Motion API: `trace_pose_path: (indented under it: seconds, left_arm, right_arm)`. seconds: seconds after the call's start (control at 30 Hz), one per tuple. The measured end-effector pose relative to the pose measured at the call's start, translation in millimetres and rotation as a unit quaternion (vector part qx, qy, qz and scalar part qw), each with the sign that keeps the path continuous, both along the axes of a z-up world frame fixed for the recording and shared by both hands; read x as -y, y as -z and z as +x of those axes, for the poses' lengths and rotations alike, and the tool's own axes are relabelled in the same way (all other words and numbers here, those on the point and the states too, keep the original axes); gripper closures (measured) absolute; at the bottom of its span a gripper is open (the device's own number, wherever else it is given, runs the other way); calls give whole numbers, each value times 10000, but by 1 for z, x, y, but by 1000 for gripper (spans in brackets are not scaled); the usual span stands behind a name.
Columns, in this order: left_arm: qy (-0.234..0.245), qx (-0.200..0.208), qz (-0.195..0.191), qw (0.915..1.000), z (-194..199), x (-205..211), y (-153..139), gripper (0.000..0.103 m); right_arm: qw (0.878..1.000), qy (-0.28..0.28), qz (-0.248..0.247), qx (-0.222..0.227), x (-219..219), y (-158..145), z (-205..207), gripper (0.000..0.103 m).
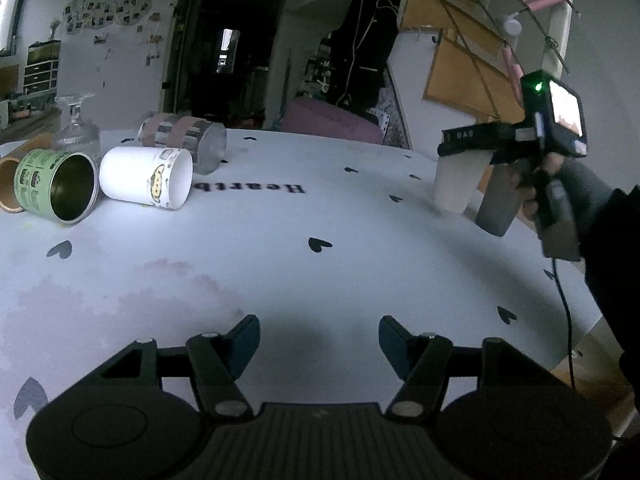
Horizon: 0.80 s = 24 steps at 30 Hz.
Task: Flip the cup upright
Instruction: 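Open the left gripper and carry the white cup with the right gripper beside the grey cup, then set the white cup upright next to the grey cup and open the right gripper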
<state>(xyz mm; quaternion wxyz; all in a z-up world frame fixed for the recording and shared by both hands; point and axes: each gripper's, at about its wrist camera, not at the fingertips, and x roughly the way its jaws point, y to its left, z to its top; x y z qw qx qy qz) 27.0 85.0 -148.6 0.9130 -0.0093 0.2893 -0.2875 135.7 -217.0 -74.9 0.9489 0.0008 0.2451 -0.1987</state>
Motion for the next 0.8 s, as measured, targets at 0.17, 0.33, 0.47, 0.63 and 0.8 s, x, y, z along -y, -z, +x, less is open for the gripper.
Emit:
trace_pose_path:
  seconds: [0.17,0.33,0.47,0.63,0.8]
  left_arm:
    - [-19,9,19,10000,-1,-1,0,37]
    - [-24,-12,32,10000,0,0,0,36]
    - [-41,-7,42,10000,0,0,0,34]
    - [-80,27,69,9999,1,1,-2,34]
    - [-164,81,142,9997,4,3,-8,34]
  right_arm:
    - [9995,295,-34,-65,12,20,8,26]
    - [9992,386,134,0,16,22,4,25]
    - [9987,374,340,38,19,18,-1,10]
    - [9985,274,449,149,12,9,-18,9]
    - [9977,140,564,335,-5,-2,-51,7]
